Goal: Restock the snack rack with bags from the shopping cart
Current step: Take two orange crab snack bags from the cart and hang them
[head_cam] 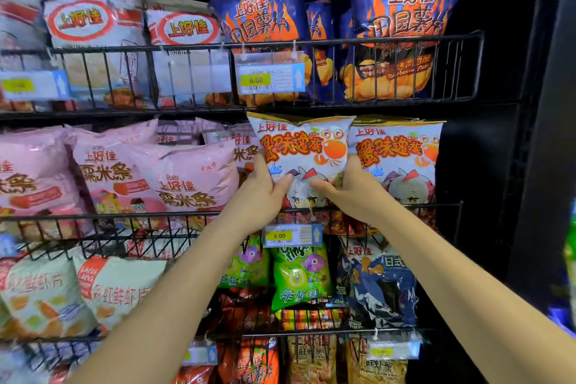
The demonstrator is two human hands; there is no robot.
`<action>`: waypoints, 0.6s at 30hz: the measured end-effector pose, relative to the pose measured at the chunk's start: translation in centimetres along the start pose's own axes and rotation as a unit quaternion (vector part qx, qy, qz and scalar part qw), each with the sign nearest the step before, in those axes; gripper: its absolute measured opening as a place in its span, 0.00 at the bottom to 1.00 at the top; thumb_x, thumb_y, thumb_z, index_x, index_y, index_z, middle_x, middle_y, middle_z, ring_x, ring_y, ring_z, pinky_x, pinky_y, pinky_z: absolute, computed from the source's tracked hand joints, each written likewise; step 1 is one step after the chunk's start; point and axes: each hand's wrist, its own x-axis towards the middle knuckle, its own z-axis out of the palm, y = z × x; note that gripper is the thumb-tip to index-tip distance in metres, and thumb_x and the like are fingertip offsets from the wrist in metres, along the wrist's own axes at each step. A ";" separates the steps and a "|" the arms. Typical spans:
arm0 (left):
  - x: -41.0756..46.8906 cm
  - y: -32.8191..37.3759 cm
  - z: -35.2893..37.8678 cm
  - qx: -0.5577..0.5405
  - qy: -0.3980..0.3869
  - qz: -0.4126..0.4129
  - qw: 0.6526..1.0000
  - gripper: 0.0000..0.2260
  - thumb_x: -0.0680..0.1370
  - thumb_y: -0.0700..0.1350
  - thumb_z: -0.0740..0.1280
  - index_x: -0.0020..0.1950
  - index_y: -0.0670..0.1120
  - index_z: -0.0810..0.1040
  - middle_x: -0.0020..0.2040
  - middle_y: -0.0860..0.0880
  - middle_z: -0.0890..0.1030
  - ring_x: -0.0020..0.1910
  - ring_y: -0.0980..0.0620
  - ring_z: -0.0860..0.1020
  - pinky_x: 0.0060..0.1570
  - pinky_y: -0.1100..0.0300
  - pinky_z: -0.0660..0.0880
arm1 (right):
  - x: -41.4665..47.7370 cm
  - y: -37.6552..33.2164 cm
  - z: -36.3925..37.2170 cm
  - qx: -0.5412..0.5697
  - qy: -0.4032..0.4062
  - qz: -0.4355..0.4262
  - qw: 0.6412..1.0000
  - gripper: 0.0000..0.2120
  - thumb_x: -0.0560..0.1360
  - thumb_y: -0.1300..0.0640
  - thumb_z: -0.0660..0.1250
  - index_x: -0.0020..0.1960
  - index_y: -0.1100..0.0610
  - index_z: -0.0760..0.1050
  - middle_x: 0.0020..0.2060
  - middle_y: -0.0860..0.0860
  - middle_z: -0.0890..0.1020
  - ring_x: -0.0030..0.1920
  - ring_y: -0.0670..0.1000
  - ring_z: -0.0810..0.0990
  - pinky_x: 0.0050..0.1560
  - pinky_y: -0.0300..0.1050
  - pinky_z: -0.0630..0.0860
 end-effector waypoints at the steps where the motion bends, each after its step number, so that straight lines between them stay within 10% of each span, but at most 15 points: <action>1: 0.2 -0.1 0.0 0.007 -0.005 -0.002 1.000 0.39 0.85 0.61 0.57 0.83 0.47 0.37 0.74 0.38 0.73 0.61 0.37 0.80 0.59 0.50 0.77 | 0.2 0.0 0.1 -0.002 -0.009 0.013 1.000 0.36 0.78 0.39 0.68 0.71 0.62 0.59 0.36 0.49 0.72 0.34 0.45 0.73 0.30 0.39 0.66; 7: 0.6 -0.3 0.7 0.069 0.016 -0.006 0.997 0.41 0.85 0.61 0.57 0.82 0.49 0.30 0.74 0.38 0.72 0.60 0.38 0.81 0.57 0.48 0.78 | 1.4 -0.7 -0.2 -0.024 -0.092 0.061 0.994 0.49 0.80 0.37 0.64 0.79 0.69 0.41 0.28 0.49 0.66 0.28 0.46 0.68 0.24 0.36 0.60; 18: 0.8 0.1 0.4 0.110 -0.041 -0.047 0.992 0.42 0.84 0.64 0.57 0.82 0.50 0.30 0.79 0.37 0.66 0.68 0.38 0.76 0.65 0.45 0.75 | 1.5 -0.1 -0.2 -0.116 -0.137 0.091 0.979 0.39 0.80 0.35 0.62 0.71 0.70 0.67 0.44 0.56 0.79 0.42 0.54 0.79 0.35 0.39 0.70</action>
